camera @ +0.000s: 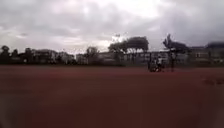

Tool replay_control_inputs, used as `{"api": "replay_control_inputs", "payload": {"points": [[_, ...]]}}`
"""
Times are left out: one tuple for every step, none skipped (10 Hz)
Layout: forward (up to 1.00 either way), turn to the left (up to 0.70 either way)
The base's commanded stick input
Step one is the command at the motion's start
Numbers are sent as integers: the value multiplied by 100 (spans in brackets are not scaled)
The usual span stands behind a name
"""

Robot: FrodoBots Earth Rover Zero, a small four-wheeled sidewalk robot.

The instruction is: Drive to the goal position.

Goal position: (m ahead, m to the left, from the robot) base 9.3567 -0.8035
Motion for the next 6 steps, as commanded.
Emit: {"api": "replay_control_inputs", "payload": {"points": [[70,0],[70,0],[70,0],[70,0],[70,0],[70,0]]}}
